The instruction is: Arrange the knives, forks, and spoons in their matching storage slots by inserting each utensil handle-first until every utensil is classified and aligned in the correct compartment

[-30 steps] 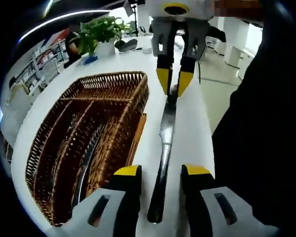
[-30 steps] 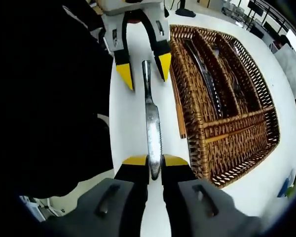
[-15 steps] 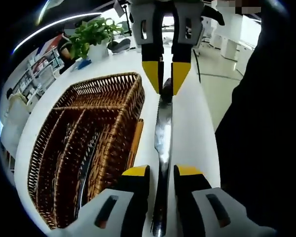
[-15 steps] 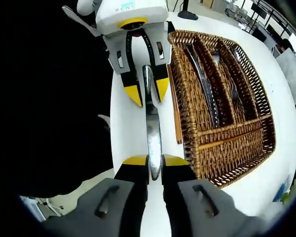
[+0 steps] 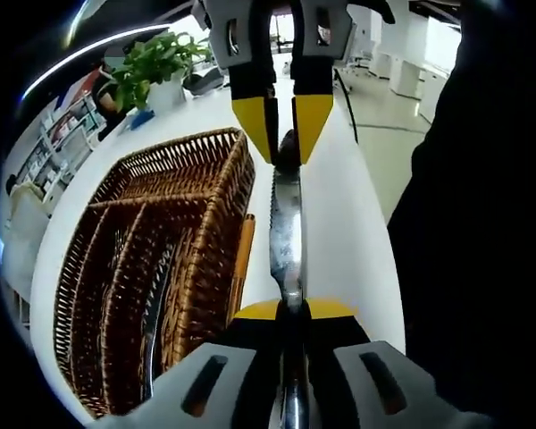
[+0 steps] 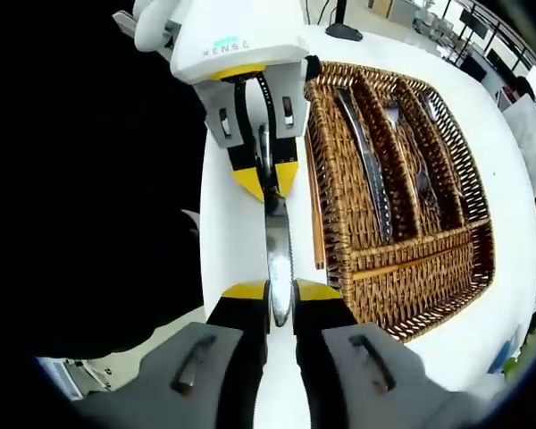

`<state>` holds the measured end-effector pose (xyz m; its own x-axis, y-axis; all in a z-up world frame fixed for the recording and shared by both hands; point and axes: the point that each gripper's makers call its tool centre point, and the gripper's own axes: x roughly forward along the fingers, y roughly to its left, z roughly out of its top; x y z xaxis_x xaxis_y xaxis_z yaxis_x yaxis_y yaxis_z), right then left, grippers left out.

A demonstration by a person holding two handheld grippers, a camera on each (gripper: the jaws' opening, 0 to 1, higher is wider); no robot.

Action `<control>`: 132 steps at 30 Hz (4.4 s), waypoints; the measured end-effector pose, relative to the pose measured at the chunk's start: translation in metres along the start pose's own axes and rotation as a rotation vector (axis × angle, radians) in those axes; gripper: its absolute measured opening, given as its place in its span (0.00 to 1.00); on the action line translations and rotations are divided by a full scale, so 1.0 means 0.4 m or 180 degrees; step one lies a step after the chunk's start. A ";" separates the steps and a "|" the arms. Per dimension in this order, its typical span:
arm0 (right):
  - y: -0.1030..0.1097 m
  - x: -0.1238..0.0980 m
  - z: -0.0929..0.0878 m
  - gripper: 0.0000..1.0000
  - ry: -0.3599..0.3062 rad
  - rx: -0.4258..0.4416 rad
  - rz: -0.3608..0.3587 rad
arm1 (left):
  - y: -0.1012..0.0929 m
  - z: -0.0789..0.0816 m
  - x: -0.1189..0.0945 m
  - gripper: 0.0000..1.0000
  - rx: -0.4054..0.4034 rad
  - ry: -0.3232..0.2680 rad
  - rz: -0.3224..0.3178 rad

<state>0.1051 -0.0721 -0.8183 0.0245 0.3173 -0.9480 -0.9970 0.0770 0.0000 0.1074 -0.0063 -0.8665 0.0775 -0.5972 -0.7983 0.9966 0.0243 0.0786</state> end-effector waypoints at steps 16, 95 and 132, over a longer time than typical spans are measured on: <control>-0.019 -0.029 0.028 0.10 -0.0210 0.0085 0.0000 | 0.015 -0.004 -0.026 0.06 -0.0124 -0.0020 0.0005; -0.111 -0.190 0.312 0.02 -0.2311 0.1233 -0.0532 | 0.228 0.295 -0.432 0.07 -0.2462 -0.2767 0.0499; -0.174 -0.262 0.194 0.01 -0.0713 -0.0262 -0.1125 | 0.288 -0.117 -0.691 0.99 -0.1937 -0.1317 0.2289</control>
<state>0.1778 -0.0373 -0.6943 0.3719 0.4832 -0.7926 -0.9268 0.1450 -0.3465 0.2023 0.1990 -0.6645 0.7606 -0.5076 -0.4047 0.5723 0.8185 0.0490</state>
